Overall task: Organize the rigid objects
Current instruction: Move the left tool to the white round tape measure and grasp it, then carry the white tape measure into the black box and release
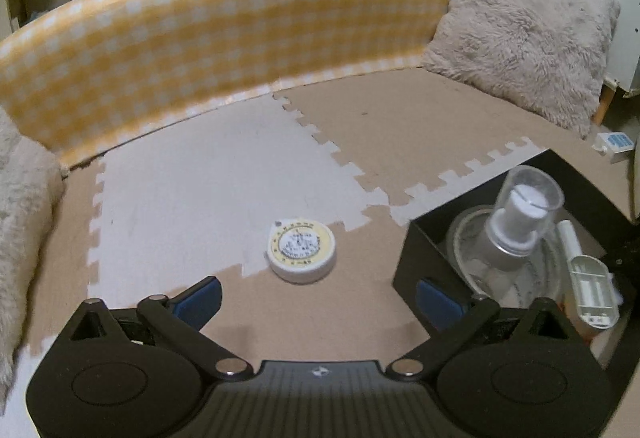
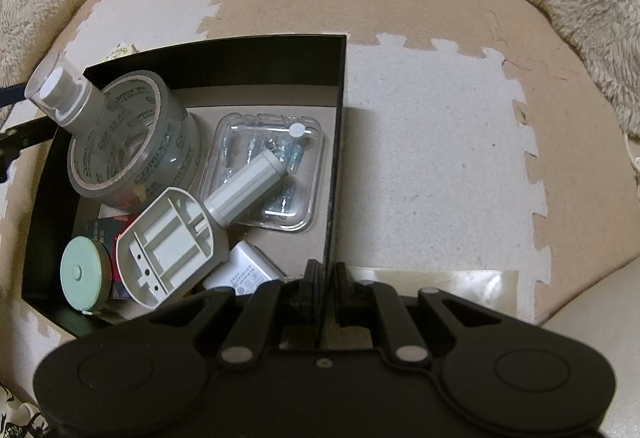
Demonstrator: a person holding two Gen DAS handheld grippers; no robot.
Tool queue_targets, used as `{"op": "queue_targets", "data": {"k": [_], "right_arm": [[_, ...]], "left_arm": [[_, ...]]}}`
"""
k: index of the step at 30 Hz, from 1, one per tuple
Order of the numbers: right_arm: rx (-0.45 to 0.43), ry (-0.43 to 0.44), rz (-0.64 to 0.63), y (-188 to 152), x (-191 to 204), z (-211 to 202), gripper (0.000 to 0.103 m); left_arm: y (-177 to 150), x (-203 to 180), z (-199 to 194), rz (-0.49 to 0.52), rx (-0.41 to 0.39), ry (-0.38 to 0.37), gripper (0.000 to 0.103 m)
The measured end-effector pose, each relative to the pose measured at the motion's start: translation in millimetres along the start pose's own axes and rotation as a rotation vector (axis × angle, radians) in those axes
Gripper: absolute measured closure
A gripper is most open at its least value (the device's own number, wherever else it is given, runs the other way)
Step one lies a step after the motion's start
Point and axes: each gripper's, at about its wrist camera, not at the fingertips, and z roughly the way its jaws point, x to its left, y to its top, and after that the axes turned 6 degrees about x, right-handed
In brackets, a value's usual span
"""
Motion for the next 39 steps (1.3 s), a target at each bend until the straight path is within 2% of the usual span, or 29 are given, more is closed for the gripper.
{"op": "queue_targets", "data": {"k": [5, 10, 14, 24, 27, 33, 39], "right_arm": [[0.001, 0.001, 0.000, 0, -1, 0, 0.094], [0.001, 0.002, 0.000, 0, -1, 0, 0.094], [0.000, 0.003, -0.001, -1, -3, 0, 0.094], [0.001, 0.000, -0.003, -1, -3, 0, 0.094], [0.001, 0.000, -0.003, -1, -3, 0, 0.094], [0.002, 0.000, -0.002, 0, -2, 0, 0.094], [0.001, 0.002, -0.001, 0, -3, 0, 0.094]], "left_arm": [[0, 3, 13, 0.019, -0.025, -0.015, 0.026], [-2, 6, 25, 0.033, -0.048, -0.025, 0.030], [-1, 7, 33, 0.034, -0.068, -0.021, 0.038], [2, 10, 54, 0.072, -0.092, -0.020, 0.040], [4, 12, 60, 0.067, -0.083, -0.021, 0.047], [5, 19, 61, 0.012, -0.080, -0.047, 0.049], [6, 32, 55, -0.119, -0.071, -0.057, 0.050]]}}
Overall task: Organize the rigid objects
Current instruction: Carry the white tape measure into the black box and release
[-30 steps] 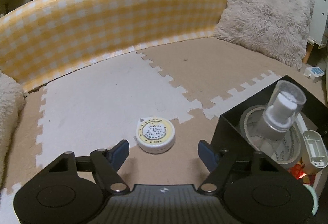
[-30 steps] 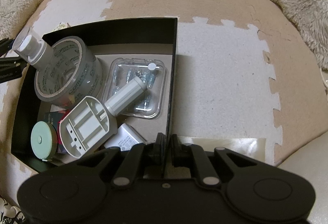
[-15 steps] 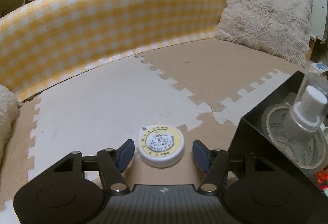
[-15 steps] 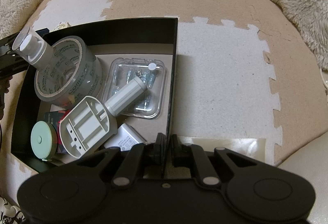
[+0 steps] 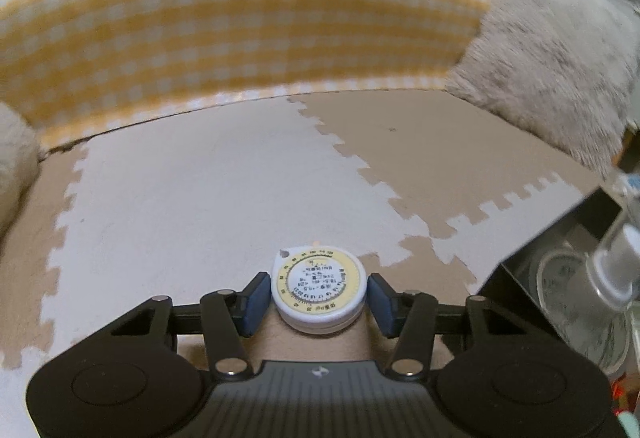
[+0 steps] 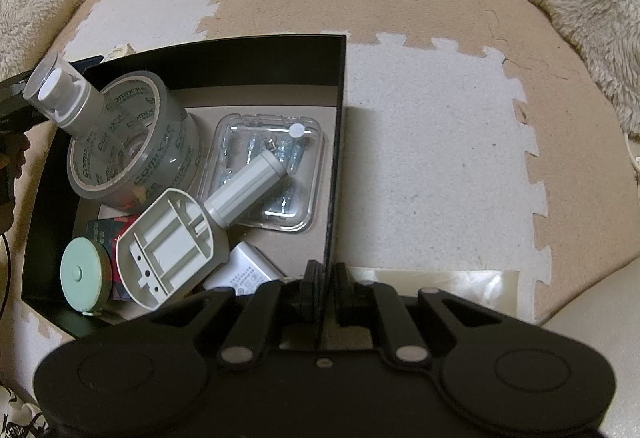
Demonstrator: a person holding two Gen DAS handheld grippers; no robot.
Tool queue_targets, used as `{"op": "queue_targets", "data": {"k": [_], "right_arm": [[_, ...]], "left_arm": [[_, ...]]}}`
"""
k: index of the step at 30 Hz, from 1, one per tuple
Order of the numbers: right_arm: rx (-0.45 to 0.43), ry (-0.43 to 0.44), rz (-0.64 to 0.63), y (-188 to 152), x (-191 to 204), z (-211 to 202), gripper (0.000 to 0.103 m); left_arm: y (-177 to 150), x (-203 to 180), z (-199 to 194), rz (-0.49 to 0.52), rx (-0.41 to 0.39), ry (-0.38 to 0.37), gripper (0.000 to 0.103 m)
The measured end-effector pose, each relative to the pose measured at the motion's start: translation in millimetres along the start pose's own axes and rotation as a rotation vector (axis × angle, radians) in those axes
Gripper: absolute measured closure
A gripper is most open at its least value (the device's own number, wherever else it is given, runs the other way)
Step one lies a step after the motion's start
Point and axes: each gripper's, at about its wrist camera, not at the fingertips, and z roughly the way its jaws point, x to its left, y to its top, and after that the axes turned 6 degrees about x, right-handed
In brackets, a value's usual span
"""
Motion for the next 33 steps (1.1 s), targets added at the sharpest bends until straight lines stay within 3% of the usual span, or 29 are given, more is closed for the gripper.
{"op": "queue_targets", "data": {"k": [5, 9, 13, 18, 23, 27, 33], "right_arm": [[-0.001, -0.001, -0.001, 0, 1, 0, 0.094], [-0.001, -0.001, -0.001, 0, 2, 0, 0.094], [-0.001, 0.001, 0.000, 0, 2, 0, 0.094], [-0.001, 0.000, 0.000, 0, 2, 0, 0.094], [-0.001, 0.000, -0.001, 0, 1, 0, 0.094], [-0.001, -0.001, -0.002, 0, 2, 0, 0.094], [0.000, -0.001, -0.002, 0, 1, 0, 0.094]], "left_arm": [[15, 11, -22, -0.103, -0.062, 0.019, 0.050], [39, 5, -54, -0.126, -0.146, 0.001, 0.050], [61, -19, -86, -0.099, -0.218, -0.059, 0.050], [76, -66, -112, 0.012, -0.249, -0.140, 0.050], [72, -112, -113, 0.080, -0.205, -0.245, 0.050], [57, -147, -95, 0.120, -0.108, -0.332, 0.050], [34, -181, -66, 0.212, -0.012, -0.331, 0.050]]}}
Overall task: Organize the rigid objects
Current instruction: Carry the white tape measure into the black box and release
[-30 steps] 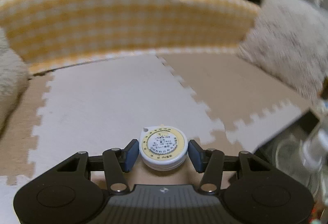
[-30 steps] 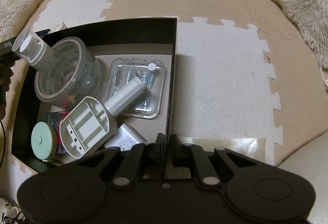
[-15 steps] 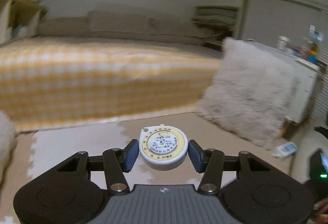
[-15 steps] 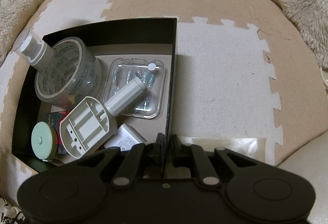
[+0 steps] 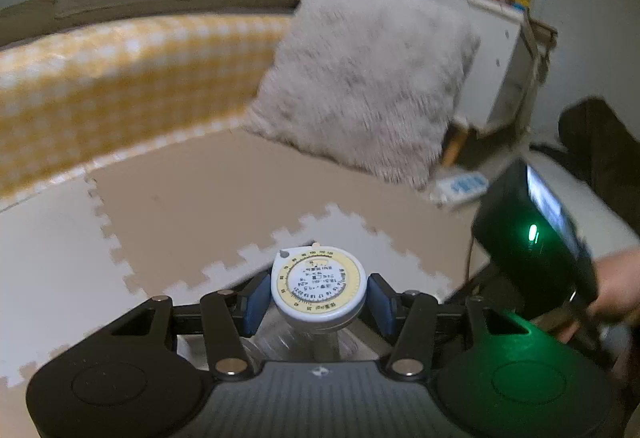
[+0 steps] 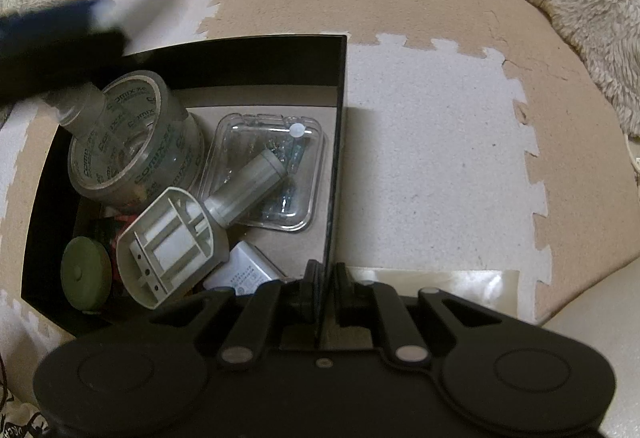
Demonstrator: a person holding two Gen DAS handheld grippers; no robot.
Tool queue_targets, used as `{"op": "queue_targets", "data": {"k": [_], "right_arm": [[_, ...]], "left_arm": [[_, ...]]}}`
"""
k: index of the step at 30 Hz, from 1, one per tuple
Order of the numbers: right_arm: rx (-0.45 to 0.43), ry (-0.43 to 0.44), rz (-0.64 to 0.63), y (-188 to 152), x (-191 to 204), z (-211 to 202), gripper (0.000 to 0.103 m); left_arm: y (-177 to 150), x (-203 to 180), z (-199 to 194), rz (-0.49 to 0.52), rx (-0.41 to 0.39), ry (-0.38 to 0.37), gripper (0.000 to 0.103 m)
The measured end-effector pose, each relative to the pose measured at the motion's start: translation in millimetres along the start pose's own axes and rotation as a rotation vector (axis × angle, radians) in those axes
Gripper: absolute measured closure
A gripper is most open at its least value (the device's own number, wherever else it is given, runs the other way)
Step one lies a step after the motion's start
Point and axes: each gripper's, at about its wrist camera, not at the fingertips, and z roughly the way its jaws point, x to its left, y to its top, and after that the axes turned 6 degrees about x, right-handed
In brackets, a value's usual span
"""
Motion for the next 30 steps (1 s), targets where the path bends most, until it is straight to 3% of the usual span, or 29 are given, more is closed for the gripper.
{"op": "queue_targets", "data": {"k": [5, 12, 30], "right_arm": [[0.002, -0.009, -0.008, 1, 2, 0, 0.094], [0.003, -0.008, -0.007, 0, 3, 1, 0.094], [0.001, -0.004, -0.006, 0, 1, 0, 0.094]], "left_arm": [[-9, -7, 19, 0.086, -0.008, 0.080, 0.050], [-13, -12, 24, 0.176, -0.012, 0.137, 0.050], [-12, -15, 17, 0.181, 0.003, 0.119, 0.041]]}}
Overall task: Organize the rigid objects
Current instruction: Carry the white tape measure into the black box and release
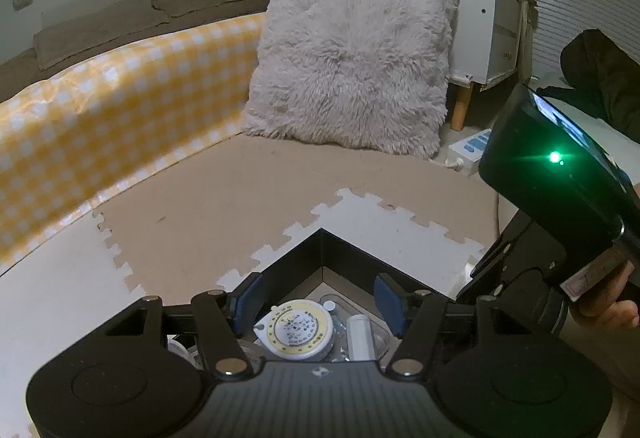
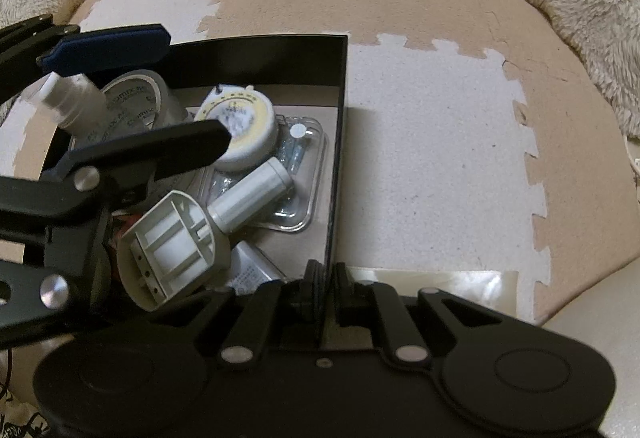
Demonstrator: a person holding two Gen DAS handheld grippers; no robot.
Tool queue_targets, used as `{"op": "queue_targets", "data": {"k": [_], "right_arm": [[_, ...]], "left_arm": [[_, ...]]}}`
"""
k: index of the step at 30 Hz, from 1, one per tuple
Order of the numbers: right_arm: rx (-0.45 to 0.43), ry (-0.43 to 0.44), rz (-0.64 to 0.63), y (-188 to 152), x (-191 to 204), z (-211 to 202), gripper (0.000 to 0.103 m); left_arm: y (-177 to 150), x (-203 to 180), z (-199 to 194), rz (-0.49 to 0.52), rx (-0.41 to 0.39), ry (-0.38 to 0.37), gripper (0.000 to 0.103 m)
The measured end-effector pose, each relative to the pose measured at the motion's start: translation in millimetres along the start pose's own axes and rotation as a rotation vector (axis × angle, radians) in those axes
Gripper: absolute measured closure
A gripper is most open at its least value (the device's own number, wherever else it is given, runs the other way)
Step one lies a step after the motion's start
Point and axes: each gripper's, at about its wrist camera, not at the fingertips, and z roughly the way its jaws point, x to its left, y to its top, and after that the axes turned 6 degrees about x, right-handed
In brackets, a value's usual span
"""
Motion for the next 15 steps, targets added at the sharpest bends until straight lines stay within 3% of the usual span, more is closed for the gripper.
{"op": "queue_targets", "data": {"k": [6, 15], "right_arm": [[0.000, 0.000, 0.000, 0, 0, 0, 0.094], [-0.001, 0.001, 0.001, 0, -1, -1, 0.094]], "left_arm": [[2, 1, -5, -0.011, 0.009, 0.002, 0.036], [10, 6, -27, -0.063, 0.007, 0.010, 0.020]]}}
